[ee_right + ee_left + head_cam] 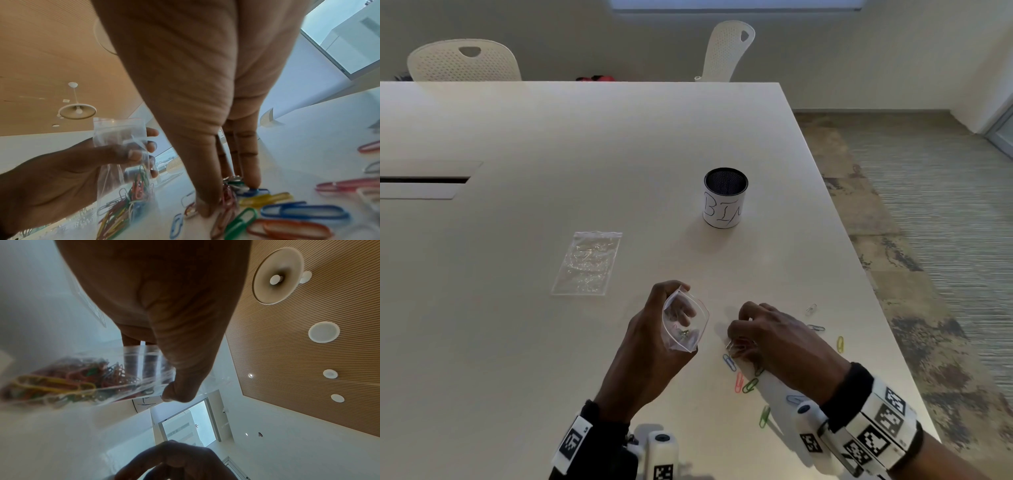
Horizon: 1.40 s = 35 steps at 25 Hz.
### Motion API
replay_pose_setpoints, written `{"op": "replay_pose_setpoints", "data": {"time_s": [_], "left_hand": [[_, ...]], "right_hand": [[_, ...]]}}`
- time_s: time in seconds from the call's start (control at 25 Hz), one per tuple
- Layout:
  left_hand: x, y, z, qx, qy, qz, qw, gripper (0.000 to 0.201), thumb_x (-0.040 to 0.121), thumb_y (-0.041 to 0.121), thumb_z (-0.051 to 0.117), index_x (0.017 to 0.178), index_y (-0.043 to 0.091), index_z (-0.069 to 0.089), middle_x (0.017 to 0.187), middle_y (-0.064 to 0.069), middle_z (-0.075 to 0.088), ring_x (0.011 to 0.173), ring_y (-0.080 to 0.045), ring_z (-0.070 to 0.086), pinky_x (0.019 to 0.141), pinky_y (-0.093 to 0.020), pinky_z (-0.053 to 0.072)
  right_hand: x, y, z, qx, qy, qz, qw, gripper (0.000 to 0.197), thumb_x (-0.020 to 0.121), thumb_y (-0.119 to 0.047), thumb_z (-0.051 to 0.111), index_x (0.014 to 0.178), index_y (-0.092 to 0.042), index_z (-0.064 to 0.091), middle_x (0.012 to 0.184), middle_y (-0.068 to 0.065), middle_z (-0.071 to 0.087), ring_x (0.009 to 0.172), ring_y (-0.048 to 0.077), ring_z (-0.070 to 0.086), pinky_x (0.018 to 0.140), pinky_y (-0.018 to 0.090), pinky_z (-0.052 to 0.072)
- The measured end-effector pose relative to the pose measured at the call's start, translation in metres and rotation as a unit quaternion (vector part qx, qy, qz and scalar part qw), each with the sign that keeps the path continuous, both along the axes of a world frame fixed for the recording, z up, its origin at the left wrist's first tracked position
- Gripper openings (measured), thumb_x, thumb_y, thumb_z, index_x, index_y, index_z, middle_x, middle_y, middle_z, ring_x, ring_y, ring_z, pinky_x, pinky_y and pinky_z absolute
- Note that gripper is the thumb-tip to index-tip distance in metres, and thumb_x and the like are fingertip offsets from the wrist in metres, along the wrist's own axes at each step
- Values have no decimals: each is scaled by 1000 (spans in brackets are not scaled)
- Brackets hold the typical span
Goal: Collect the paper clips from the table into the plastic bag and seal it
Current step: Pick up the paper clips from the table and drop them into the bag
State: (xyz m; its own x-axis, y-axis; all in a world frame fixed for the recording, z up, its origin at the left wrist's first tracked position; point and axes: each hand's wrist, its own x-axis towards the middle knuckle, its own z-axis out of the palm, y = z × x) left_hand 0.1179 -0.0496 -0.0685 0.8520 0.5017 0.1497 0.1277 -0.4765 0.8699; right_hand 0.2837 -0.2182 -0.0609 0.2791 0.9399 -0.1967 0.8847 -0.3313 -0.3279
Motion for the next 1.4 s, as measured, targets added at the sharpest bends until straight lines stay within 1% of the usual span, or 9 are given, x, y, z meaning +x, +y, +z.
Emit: {"op": "replay_pose_setpoints", "data": {"time_s": [0.12,0.24,0.44,0.68,0.84,1.0,1.16,1.24,1.4], "left_hand": [[0,-1,0,-2,-1,-1,1000,66,80,6,86,131,25,49,101,10,70,99,-17,70,82,-23,60],[0,-1,0,-3,0,-4,1000,66,80,6,85,131,24,48,101,9,70,98,-17,70,83,-26,60],[-1,-1,0,-1,-1,-2,1000,66,80,4,85,131,24,49,102,9,70,100,-18,70,85,-27,60],[-1,-1,-1,-9,-1,-3,1000,65,80,6,84,131,26,48,102,10,69,100,-18,70,85,-28,60],[-1,0,-1,-7,-3,-5,1000,66,80,6,84,130,28,48,102,12,69,101,-17,69,84,-21,59],[-1,-1,-1,-1,-5,-10,1000,67,80,7,85,129,31,47,103,12,68,101,-17,69,83,-19,59],[-1,-2,2,-2,0,-6,1000,64,80,8,85,128,29,48,104,10,70,99,-15,70,78,-14,57],[-2,-2,5,-13,4,1,1000,63,81,7,84,128,29,49,104,11,71,99,-9,70,75,-9,54],[-1,-4,9,-23,20,3,1000,63,80,3,83,128,26,48,103,13,69,95,1,69,69,-6,51]], "right_hand": [[-3,3,-3,16,-15,-9,1000,10,103,-23,59,109,-26,66,110,-4,60,98,14,60,79,30,56],[-3,6,-1,22,-18,-10,1000,14,104,-18,56,107,-22,69,105,-3,62,89,12,61,75,25,52],[3,9,1,23,-10,-25,999,18,97,-5,61,93,-17,74,95,-1,66,77,15,66,66,28,53],[21,3,3,76,82,-100,989,8,90,-11,77,94,-16,81,93,1,78,79,9,73,75,22,59],[27,-5,18,146,210,-190,948,12,85,-11,83,94,-18,83,86,-2,81,79,7,76,85,27,62],[12,0,52,241,364,-211,874,12,83,-6,82,94,-9,82,85,7,82,82,25,79,89,38,64],[-15,20,73,314,391,-182,846,15,83,-6,81,97,-10,82,89,3,83,86,19,80,89,32,63],[-28,33,71,337,345,-163,861,16,84,-6,82,98,-13,83,92,-3,83,86,10,79,85,26,63],[-44,44,59,315,185,-82,927,17,88,-12,78,103,-20,82,97,-6,80,81,-9,70,79,15,60]]}}
